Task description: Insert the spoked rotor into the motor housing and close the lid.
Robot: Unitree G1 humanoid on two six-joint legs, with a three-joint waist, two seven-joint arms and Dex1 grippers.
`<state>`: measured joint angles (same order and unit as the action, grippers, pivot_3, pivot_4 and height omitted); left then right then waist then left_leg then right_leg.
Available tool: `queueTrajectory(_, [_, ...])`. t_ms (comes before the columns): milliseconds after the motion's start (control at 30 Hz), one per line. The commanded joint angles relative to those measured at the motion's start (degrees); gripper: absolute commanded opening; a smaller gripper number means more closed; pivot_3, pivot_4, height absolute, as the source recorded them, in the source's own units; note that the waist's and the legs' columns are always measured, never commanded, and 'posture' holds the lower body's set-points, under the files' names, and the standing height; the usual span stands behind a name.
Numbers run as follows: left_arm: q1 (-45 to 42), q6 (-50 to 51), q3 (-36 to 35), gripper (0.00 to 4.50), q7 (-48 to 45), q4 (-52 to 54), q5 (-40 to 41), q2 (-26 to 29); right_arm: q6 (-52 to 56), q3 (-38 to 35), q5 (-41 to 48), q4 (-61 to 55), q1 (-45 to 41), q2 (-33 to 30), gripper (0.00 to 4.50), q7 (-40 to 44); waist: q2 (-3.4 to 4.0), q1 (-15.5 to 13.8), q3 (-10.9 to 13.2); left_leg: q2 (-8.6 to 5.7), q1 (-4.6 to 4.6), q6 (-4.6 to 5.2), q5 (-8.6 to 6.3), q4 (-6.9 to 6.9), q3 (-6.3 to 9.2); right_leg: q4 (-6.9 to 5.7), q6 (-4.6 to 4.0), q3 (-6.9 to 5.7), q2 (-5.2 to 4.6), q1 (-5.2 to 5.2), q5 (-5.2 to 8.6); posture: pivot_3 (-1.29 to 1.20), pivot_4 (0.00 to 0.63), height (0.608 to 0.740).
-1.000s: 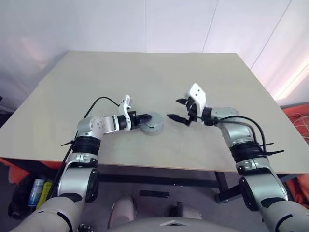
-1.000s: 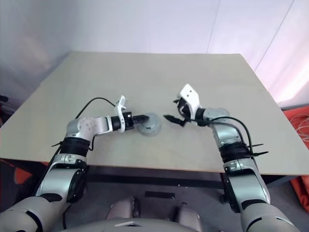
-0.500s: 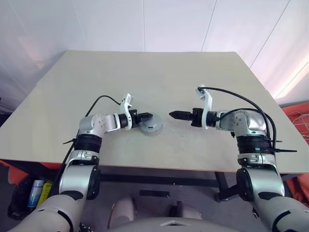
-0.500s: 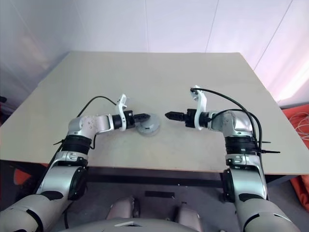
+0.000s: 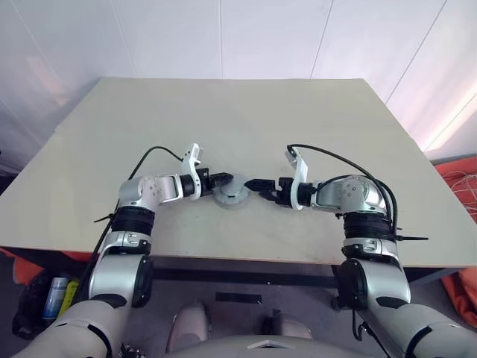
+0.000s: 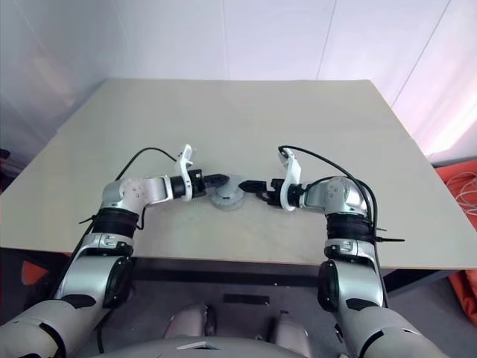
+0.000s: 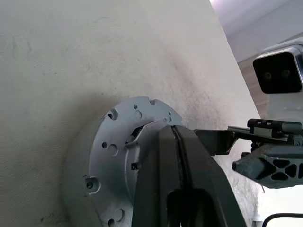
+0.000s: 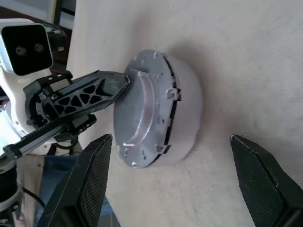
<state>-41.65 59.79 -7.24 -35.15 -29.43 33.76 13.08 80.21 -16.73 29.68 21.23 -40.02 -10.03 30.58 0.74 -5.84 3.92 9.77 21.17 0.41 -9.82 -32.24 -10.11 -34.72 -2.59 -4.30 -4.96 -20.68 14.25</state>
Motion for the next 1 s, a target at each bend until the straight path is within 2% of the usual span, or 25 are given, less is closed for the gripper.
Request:
queueTrajectory(33, [1.34,0.66,0.38,0.00,1.52,-0.41,-2.03,1.04,1.44,-0.53,2.72,0.01,-1.84,1.86,4.49,-0.16,0.00,0.01,0.00,0.00,0.00,-0.02,0.01,0.01,0.00,0.00,0.00,0.00,0.00,-0.01,0.00,0.00,0.000,0.740])
queueTrajectory(567, [1.00,0.05,-0.67,0.00,2.16,-0.87,-2.60,1.45,-1.41,-3.77,4.44,3.70,-5.85,9.58,4.49,-3.10,0.00,0.13,0.00,0.02,0.05,-0.23,0.14,0.13,0.00,-0.04,0.00,0.01,0.04,-0.15,0.00,0.00,0.000,0.740])
queueTrajectory(1000, [0.72,-0.43,-0.80,0.00,1.99,-1.18,-3.07,1.25,-10.23,-4.20,2.64,10.53,-7.50,10.29,4.49,-6.69,0.00,0.14,0.00,0.02,0.07,-0.24,0.14,0.13,0.00,-0.05,-0.01,0.01,0.04,-0.16,0.00,0.00,0.000,0.740])
